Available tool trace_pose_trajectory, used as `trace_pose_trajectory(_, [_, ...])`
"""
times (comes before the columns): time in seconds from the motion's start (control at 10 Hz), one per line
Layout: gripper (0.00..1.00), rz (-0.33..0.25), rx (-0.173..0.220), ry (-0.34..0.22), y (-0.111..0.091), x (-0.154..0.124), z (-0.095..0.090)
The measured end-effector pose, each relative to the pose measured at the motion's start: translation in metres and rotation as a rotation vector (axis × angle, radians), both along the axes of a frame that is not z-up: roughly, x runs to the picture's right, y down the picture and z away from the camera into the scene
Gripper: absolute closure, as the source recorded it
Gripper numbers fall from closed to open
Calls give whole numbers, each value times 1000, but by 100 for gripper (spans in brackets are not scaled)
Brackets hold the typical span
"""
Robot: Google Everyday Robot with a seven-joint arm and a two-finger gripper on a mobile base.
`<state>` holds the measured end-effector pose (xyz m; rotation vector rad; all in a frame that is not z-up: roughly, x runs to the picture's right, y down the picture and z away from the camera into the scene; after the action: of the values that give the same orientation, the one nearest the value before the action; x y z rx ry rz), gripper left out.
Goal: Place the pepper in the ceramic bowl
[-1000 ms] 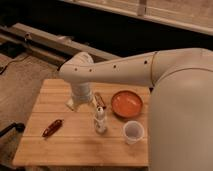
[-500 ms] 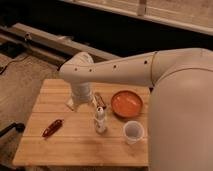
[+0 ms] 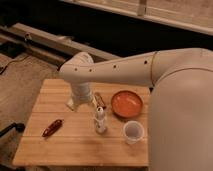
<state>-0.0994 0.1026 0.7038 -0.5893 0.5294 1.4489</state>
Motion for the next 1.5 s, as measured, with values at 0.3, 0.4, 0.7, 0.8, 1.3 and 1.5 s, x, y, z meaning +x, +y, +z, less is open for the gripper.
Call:
trace_pose_trajectory(0.3, [35,-2,1,1,1,-1,0])
trace_pose_trajectory(0.4, [35,-5,6,6,2,-7,-1])
trace_pose_trajectory(0.7, [35,7,7,4,9,-57,0])
trace_pose_trajectory(0.8, [35,15,5,-2,12,-73,1])
trace_pose_trajectory(1.3, [35,64,2,-30,39,-137,23])
trace_pose_trajectory(1.5, [35,63,-2,-36,49,-151,31])
